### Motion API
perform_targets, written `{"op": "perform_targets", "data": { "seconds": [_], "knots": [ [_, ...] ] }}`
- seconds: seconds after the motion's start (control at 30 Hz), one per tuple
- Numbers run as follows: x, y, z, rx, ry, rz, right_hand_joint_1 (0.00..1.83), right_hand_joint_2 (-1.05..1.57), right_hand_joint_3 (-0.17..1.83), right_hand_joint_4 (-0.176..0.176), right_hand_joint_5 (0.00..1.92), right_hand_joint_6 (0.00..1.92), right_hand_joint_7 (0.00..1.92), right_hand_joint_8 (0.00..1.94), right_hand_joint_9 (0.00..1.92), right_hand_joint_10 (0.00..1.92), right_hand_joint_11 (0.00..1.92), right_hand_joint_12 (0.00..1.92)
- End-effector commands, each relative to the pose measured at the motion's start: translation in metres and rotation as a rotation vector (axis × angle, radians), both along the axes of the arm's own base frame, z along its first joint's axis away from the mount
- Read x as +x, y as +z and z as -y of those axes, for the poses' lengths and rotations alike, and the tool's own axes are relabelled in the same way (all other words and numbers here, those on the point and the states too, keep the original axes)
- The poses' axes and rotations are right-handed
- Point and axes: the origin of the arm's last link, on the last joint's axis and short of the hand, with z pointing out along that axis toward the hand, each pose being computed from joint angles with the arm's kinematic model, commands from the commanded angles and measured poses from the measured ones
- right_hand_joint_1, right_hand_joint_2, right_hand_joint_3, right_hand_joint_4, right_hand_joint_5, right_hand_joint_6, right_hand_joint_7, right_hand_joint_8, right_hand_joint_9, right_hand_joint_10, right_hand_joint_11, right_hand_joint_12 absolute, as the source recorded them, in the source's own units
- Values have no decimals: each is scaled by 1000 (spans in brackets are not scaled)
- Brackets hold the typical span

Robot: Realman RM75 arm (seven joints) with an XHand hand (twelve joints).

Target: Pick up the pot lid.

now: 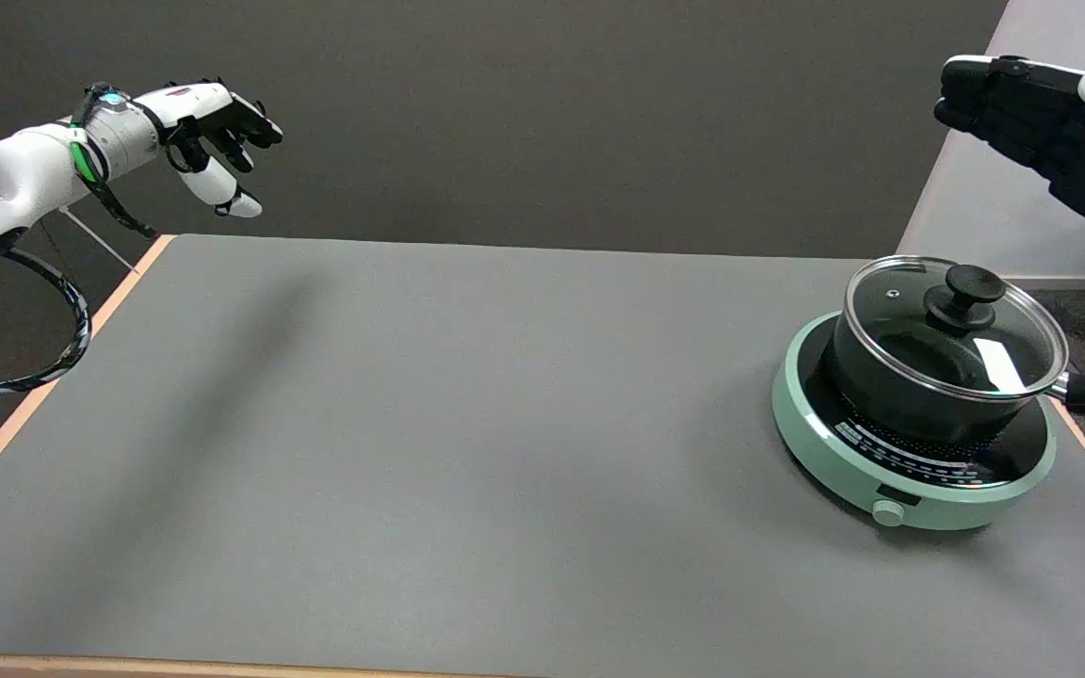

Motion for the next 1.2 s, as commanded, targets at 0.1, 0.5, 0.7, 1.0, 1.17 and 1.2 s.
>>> {"op": "perform_targets", "data": {
  "seconds": [0.1,0.5,0.7,1.0,1.17,1.2],
  "knots": [
    [5,4,-2,3,18,-8,342,671,943,-100,344,220,190,175,70,147,47,208],
    [22,17,-10,-75,65,-55,595,601,976,-119,305,270,203,253,64,220,46,386],
    [36,21,-7,-223,133,-313,648,652,852,-104,490,244,384,223,263,286,131,485],
    [47,21,-6,-330,172,-592,755,580,915,-70,581,287,561,232,454,411,244,650],
    [51,20,-9,-365,141,-829,787,554,937,-35,569,269,573,230,483,419,279,713],
    [52,19,-10,-368,138,-869,797,540,949,-26,558,256,564,225,478,411,284,722]
  ]
}}
